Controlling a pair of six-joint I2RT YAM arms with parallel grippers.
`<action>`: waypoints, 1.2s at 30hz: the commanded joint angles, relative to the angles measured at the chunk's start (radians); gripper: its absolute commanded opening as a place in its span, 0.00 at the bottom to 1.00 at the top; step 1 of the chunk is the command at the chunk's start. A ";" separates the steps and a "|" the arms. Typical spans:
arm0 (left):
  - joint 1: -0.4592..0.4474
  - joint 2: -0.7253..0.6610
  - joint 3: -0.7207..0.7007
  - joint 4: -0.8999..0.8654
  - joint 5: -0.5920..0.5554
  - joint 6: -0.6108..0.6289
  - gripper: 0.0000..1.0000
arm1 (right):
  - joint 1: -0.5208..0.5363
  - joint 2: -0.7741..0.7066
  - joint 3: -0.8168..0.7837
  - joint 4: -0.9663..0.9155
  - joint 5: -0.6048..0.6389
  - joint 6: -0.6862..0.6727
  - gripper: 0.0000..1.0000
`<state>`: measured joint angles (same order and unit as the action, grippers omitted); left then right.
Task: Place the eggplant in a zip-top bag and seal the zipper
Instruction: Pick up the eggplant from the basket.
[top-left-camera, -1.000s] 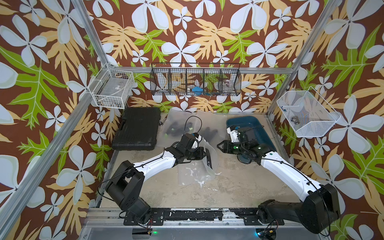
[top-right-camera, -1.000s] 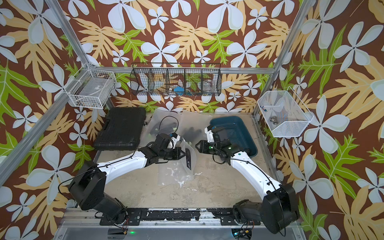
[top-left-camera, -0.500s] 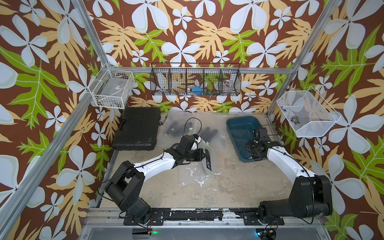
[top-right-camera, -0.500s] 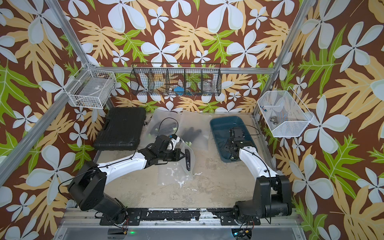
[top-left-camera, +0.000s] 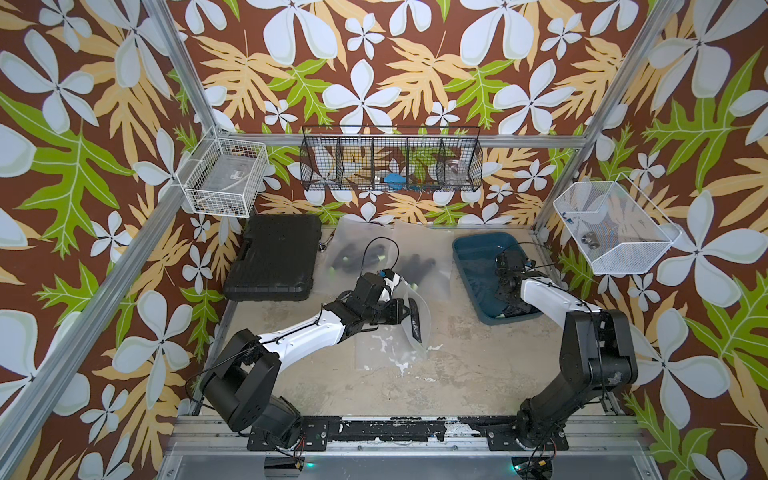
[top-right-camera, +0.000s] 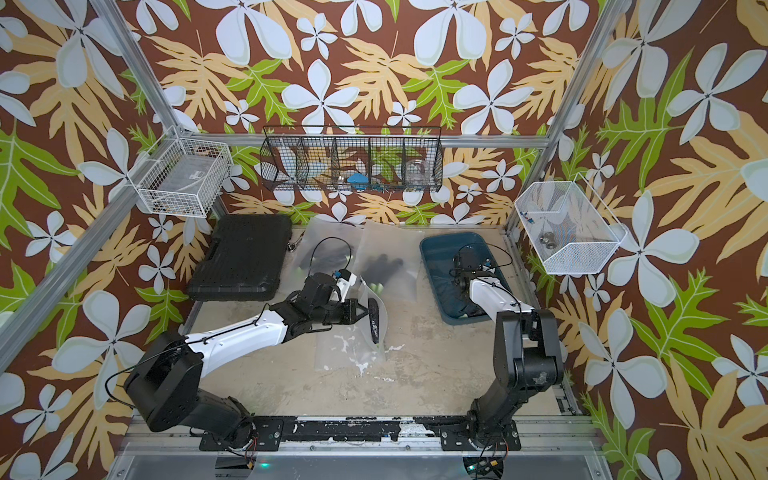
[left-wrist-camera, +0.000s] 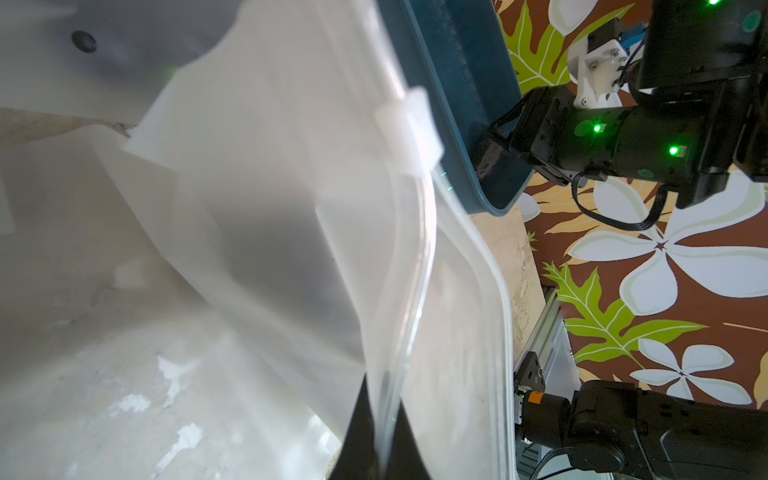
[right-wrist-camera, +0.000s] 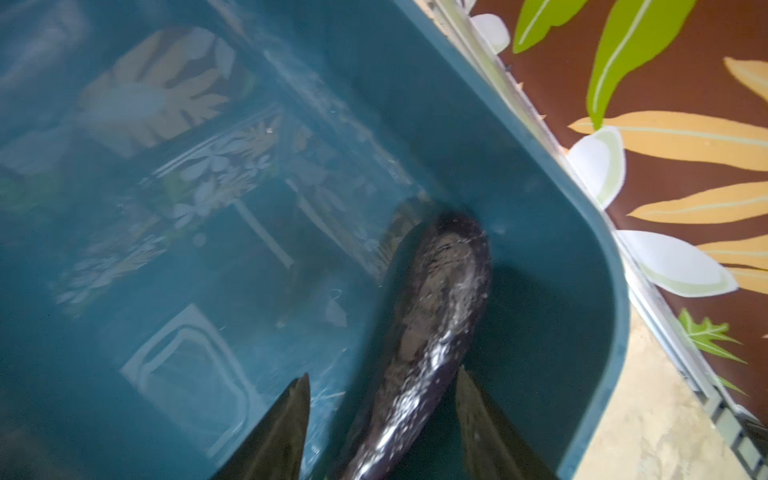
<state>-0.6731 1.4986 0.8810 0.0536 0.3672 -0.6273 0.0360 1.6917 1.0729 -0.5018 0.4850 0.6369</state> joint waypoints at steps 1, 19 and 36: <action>0.001 -0.008 -0.003 0.020 -0.006 0.015 0.00 | -0.010 0.032 0.021 -0.015 0.035 0.010 0.60; 0.010 0.005 0.006 0.008 -0.016 0.026 0.00 | -0.042 0.152 0.080 0.023 -0.100 -0.004 0.57; 0.016 0.006 0.014 0.000 -0.021 0.032 0.00 | 0.022 0.197 0.156 0.028 -0.204 -0.077 0.56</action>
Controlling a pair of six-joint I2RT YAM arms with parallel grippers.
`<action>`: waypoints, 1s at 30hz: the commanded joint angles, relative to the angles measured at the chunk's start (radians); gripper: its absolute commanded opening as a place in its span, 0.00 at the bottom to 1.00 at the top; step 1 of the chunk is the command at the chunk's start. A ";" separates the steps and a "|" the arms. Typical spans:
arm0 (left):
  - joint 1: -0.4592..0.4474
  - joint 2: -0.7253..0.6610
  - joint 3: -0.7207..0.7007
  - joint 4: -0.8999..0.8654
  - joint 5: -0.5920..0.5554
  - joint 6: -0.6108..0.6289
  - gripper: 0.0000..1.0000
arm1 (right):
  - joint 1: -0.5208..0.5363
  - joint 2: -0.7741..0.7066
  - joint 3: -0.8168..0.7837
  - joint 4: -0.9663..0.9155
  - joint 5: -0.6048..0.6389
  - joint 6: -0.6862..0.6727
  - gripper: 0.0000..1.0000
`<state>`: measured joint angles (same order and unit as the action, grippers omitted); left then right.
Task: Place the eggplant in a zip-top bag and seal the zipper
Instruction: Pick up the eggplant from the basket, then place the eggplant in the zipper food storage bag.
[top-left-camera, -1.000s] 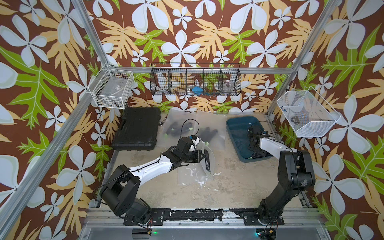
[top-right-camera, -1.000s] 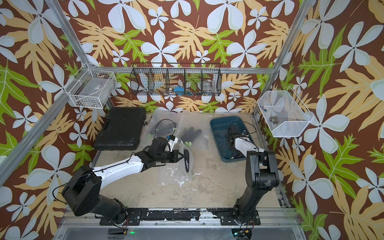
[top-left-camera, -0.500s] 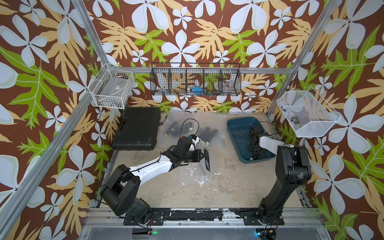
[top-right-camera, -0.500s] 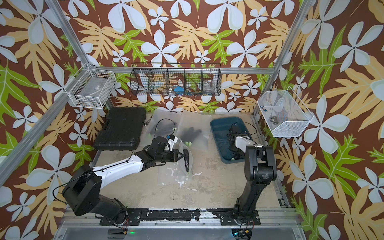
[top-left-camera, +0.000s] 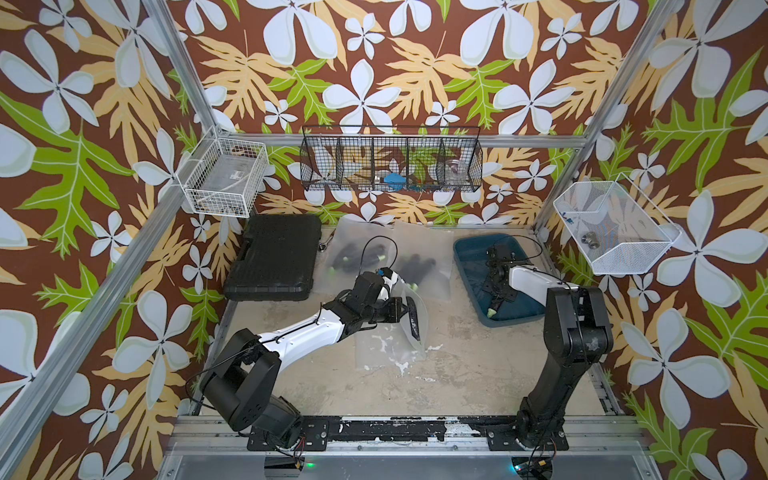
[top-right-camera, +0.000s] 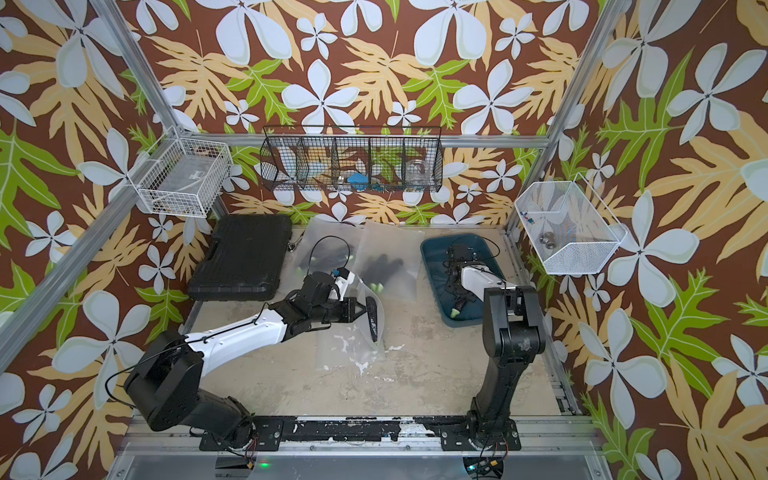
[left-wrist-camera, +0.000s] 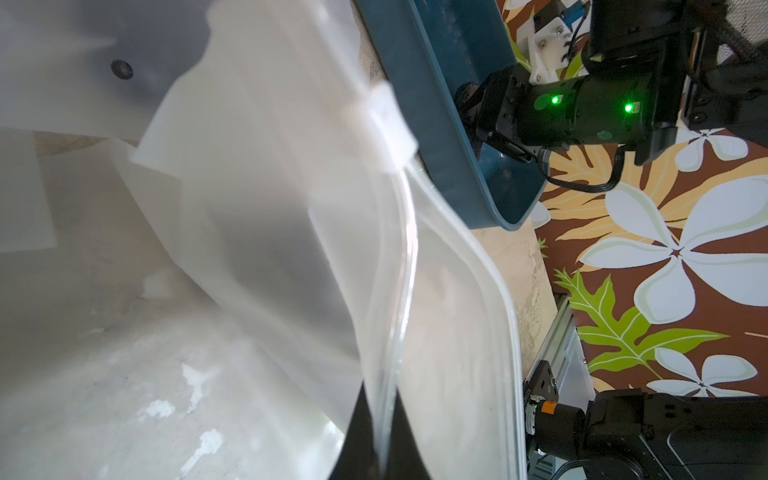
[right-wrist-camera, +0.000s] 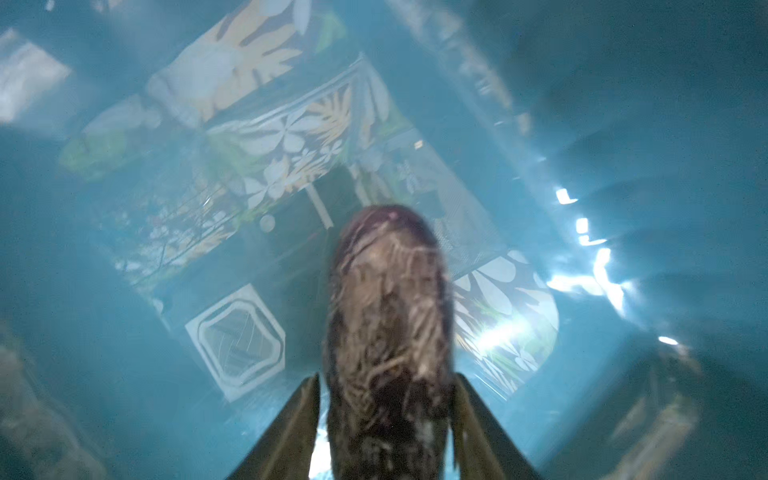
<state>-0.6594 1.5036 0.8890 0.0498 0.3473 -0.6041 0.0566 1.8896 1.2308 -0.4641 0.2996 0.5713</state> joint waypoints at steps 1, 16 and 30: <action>0.001 0.001 0.006 0.004 0.001 0.010 0.00 | 0.002 -0.006 -0.011 -0.008 -0.024 -0.006 0.56; 0.002 0.045 0.091 -0.053 -0.018 0.062 0.00 | 0.010 -0.166 0.008 0.010 -0.059 -0.075 0.31; 0.001 0.098 0.101 -0.066 -0.035 0.082 0.00 | 0.299 -0.489 -0.021 0.032 -0.804 -0.213 0.21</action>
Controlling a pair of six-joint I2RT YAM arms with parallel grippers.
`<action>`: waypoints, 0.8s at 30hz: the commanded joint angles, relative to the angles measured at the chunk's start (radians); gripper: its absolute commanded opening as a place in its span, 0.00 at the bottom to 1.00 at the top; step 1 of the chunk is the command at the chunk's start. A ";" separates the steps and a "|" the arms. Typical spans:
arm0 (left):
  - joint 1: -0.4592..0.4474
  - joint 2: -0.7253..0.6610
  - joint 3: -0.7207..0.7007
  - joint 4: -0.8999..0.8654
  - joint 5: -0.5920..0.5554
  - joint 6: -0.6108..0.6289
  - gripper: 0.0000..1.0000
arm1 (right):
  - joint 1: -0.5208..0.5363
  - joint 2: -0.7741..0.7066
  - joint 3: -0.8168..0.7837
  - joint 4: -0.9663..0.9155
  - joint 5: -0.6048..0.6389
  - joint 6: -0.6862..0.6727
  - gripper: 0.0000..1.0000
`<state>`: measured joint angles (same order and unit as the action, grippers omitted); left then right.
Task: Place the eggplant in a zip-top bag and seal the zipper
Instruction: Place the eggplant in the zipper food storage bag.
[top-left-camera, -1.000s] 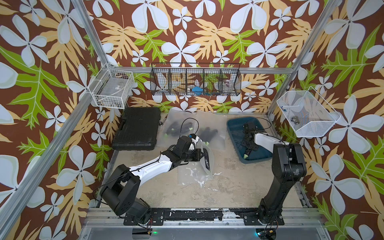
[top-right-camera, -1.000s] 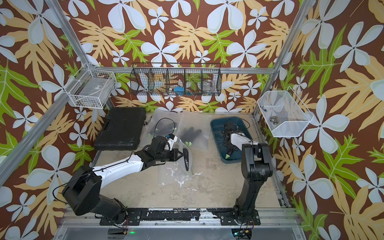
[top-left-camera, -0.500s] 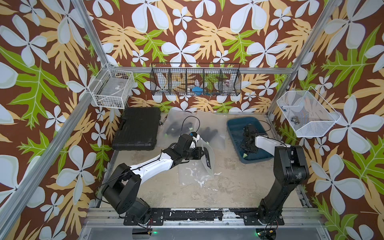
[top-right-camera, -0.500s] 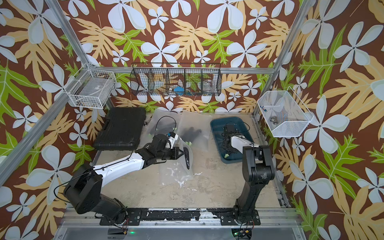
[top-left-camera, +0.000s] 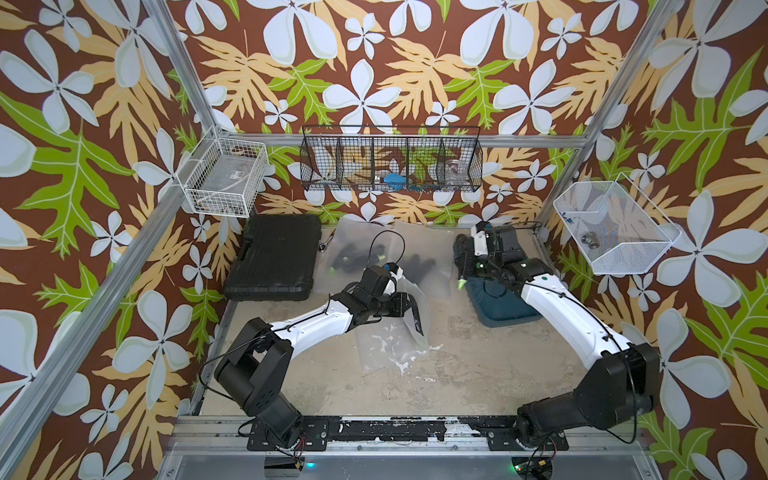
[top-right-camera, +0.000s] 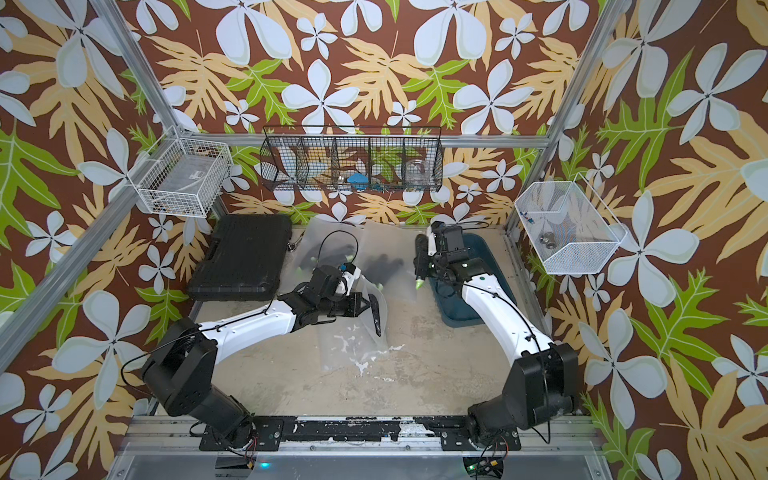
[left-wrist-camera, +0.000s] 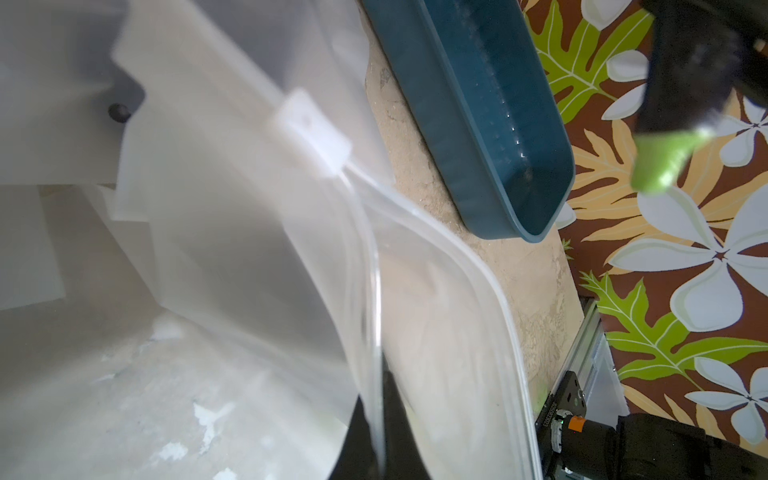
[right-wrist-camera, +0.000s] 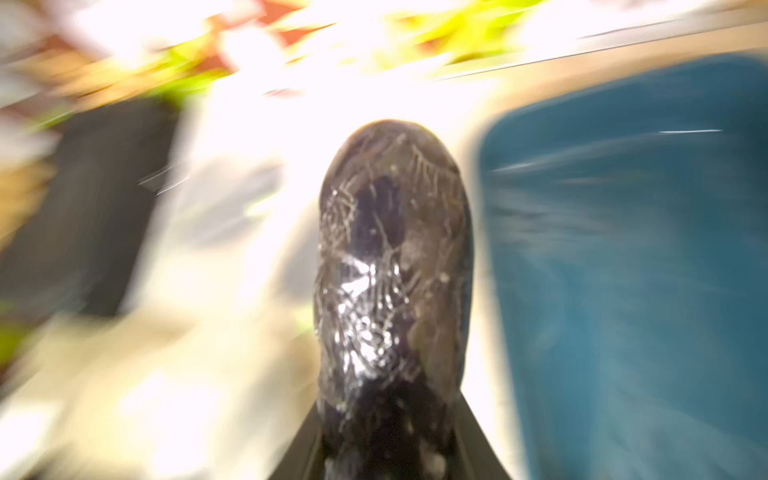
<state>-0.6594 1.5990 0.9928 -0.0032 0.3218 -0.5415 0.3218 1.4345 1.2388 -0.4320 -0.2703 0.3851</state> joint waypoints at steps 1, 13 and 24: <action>0.001 0.001 -0.006 -0.012 -0.013 0.019 0.00 | 0.052 -0.055 -0.056 0.008 -0.277 -0.018 0.20; 0.001 -0.011 0.006 -0.028 -0.039 0.017 0.00 | 0.169 -0.045 -0.237 -0.002 -0.488 -0.040 0.18; -0.054 -0.041 0.034 -0.098 -0.091 0.058 0.00 | 0.168 0.066 -0.178 -0.163 -0.335 -0.048 0.18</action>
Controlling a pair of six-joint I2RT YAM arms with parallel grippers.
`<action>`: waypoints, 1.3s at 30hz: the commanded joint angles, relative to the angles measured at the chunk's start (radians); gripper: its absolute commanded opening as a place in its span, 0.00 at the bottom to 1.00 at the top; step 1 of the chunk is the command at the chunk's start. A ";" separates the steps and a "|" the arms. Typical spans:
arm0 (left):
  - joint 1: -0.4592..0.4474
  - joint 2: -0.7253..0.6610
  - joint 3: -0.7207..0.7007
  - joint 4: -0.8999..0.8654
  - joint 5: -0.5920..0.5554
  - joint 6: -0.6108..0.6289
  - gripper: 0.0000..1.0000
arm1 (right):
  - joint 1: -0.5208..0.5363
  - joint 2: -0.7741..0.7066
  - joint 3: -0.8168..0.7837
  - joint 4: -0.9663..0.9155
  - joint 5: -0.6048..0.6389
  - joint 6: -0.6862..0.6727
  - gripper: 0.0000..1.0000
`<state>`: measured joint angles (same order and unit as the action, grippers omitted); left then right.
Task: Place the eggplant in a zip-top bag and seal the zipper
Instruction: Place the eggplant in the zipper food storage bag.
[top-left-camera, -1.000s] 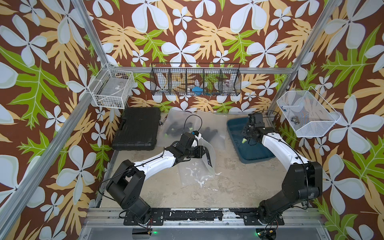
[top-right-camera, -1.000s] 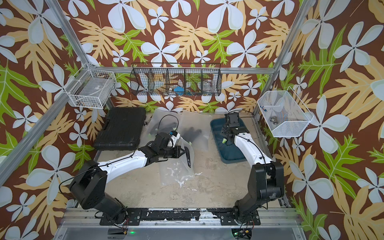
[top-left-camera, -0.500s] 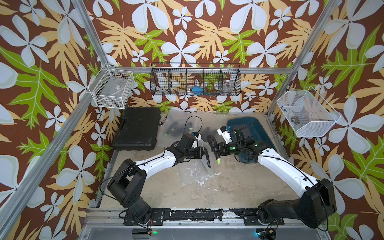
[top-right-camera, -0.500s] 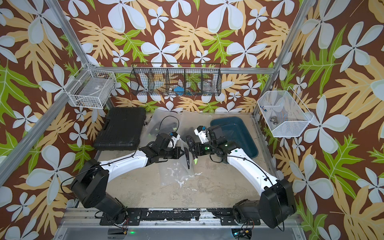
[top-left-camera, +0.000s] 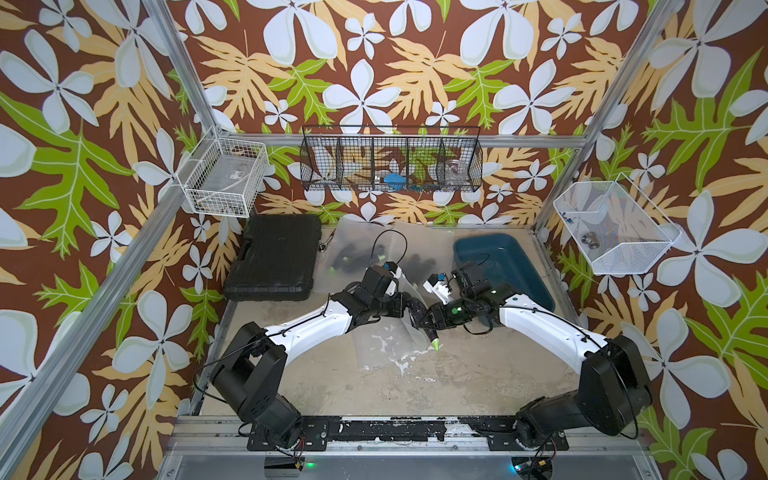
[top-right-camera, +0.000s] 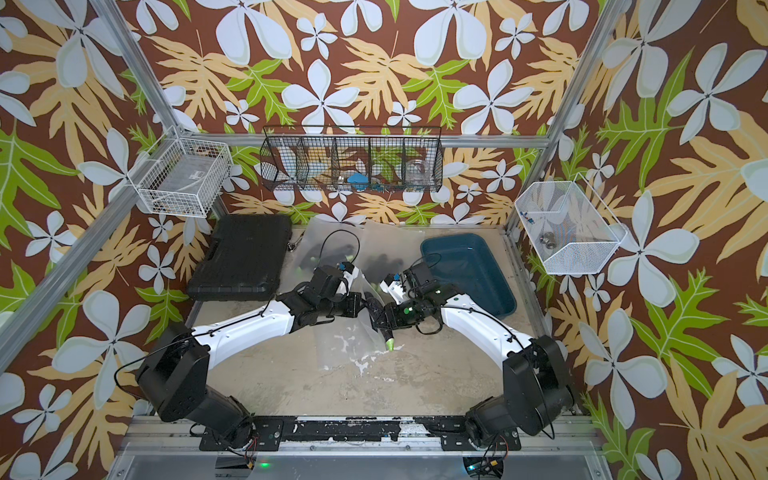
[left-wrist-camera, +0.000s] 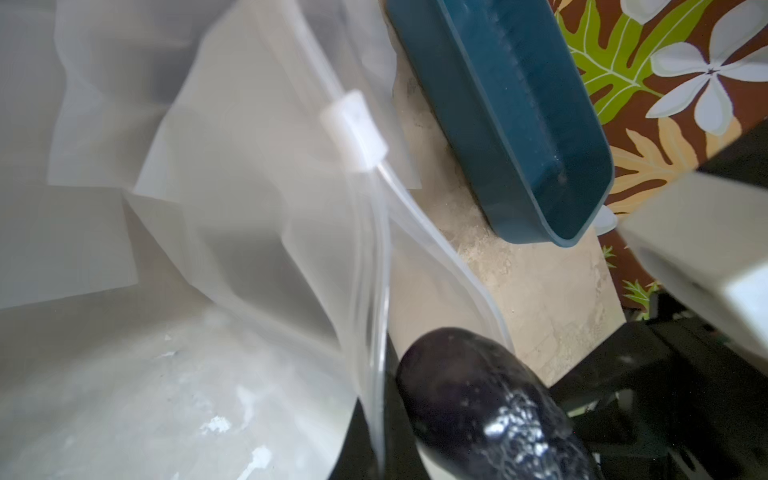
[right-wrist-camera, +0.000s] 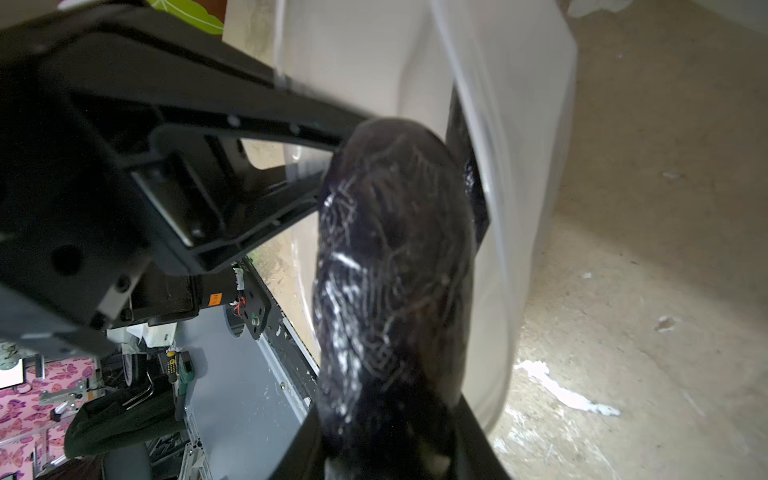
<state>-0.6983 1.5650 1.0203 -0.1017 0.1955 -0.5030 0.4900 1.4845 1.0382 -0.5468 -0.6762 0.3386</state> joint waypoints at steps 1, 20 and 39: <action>-0.023 -0.005 0.006 0.001 0.040 0.021 0.00 | 0.001 0.024 0.034 -0.059 0.081 0.005 0.19; -0.071 -0.076 -0.002 0.061 0.095 -0.093 0.00 | 0.042 0.090 0.171 -0.034 0.249 0.065 0.42; -0.056 -0.062 0.002 0.043 0.047 -0.108 0.00 | 0.037 -0.126 0.191 -0.106 0.499 -0.064 0.52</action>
<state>-0.7563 1.5108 1.0203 -0.0715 0.2466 -0.6048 0.5297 1.3739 1.2549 -0.6544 -0.2852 0.3271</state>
